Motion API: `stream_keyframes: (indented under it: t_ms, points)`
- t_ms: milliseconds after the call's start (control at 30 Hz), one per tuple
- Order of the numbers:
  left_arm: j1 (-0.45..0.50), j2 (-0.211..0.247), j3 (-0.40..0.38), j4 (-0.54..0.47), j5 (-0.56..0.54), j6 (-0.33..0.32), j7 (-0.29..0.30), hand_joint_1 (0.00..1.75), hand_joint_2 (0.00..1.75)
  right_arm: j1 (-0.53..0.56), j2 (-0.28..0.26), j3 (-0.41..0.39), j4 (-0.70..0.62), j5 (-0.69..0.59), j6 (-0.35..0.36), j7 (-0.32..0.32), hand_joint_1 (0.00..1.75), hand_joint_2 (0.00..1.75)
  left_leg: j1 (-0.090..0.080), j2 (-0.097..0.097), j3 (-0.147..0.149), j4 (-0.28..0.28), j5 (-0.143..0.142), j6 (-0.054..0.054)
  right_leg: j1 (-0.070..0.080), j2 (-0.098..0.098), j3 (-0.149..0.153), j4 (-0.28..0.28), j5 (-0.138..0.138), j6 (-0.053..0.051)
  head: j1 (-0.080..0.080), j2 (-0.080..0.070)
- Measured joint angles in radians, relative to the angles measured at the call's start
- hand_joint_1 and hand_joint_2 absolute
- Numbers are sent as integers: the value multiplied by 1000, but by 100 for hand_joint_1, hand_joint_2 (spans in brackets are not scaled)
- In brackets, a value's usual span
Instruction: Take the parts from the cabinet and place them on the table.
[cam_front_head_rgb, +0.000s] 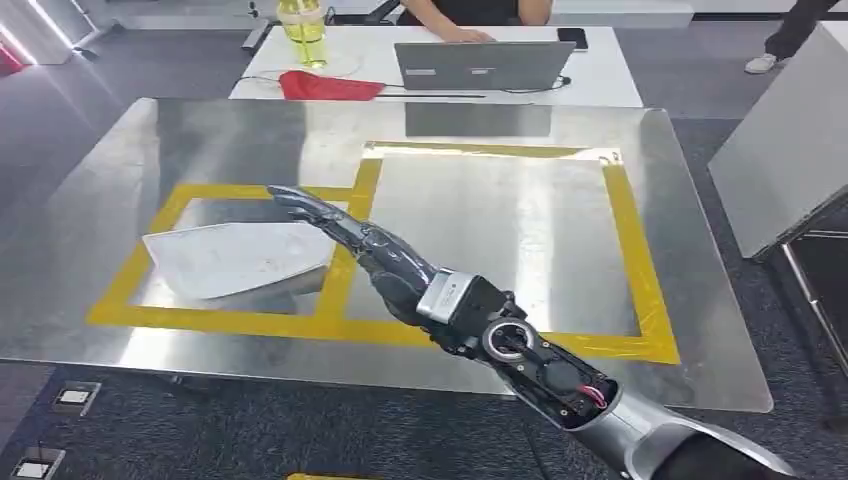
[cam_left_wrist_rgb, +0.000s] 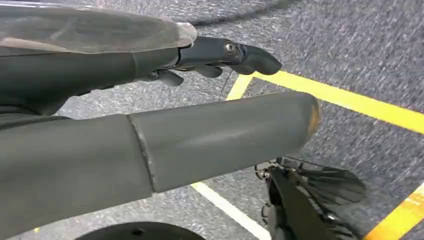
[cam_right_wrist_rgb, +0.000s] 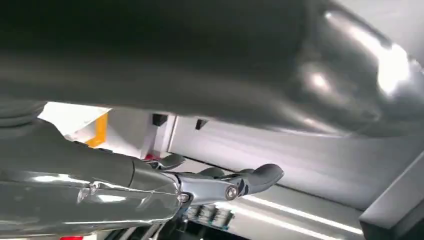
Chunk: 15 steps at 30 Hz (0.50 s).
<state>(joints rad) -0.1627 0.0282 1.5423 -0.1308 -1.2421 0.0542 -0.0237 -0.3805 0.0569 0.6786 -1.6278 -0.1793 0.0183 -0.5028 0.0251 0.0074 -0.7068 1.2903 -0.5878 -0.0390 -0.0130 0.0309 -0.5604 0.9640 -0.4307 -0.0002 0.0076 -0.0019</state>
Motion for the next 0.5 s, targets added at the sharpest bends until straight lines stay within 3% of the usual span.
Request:
stream_keyframes:
  t_ms: [67, 100, 133, 167, 233, 300, 333, 367, 400, 433, 467, 500]
  points:
    - [0, -1, 0, 0, -5, 0, 0, 0, 0, 3, -3, 0, -11, 0, 0, 0, 0, 0, 0, -4, 49, -122, 82, 10, 1, 16, 2, 0, 0, 0, -1, 0]
    - [-1, 0, 0, 0, -7, 0, 0, 0, 0, 3, -4, 0, -16, 0, 0, 0, 0, 0, 0, -17, 107, -244, 139, 18, 1, 24, 4, 0, 0, 1, 0, 0]
    - [-1, 1, 0, 0, -7, 0, 0, 0, 0, 3, -5, -1, -21, 0, 0, 0, 0, 0, 0, -42, 145, -322, 163, 24, 1, 30, 4, 0, 0, 1, -2, 0]
    - [-1, 4, 0, 0, -8, 0, 0, 0, 0, 3, -5, -1, -24, 0, 0, -1, 0, 0, -7, -46, 153, -339, 154, 22, 7, 36, 1, -1, 0, 8, 0, 0]
    - [-3, 3, 0, 0, -10, -1, 0, 0, 0, 7, -8, -1, -29, 0, 0, -2, 0, 0, -11, -36, 151, -342, 155, 25, 1, 43, 0, -2, 1, 17, 0, 0]
    - [-6, 5, 0, 0, -11, -3, -1, 0, 0, 12, -11, -2, -36, 0, 0, -1, 0, 0, -10, -28, 152, -344, 161, 37, 1, 54, 1, -11, 8, 32, 0, 0]
    - [-6, 1, 0, 0, -14, -3, -1, 0, 0, 13, -14, -3, -41, 0, 0, 0, 0, 0, -3, -13, 155, -354, 169, 45, 0, 37, -2, 4, -7, 35, 0, 0]
    - [-6, 1, 0, 0, -15, -3, -1, 0, 0, 12, -17, -3, -45, 0, 1, 0, 0, 0, -4, -11, 153, -355, 170, 50, 6, 6, -18, 43, -42, 38, 13, 0]
    - [-5, 1, 0, 0, -15, -3, -1, 0, 0, 12, -18, -3, -47, 0, 2, -1, 0, 0, -7, -4, 153, -355, 170, 53, 4, -11, -49, 119, -91, 41, 21, 0]
    - [-4, 0, 0, 0, -15, -3, -1, 0, 0, 14, -19, -3, -47, 0, 3, 0, 0, 0, -9, 3, 153, -355, 170, 54, 3, -17, -78, 191, -128, 43, 25, 0]
    - [-3, 0, 0, 0, -15, -3, 0, 0, 0, 15, -22, -3, -47, 1, 7, 0, 0, 0, -12, 12, 150, -354, 171, 56, 3, -21, -123, 296, -173, 47, 29, 0]
    - [-3, 0, 0, 0, -15, -3, 0, 0, 0, 16, -23, -3, -47, 2, 9, 0, 0, 0, -14, 19, 148, -354, 172, 56, 3, -21, -140, 339, -186, 48, 31, 0]
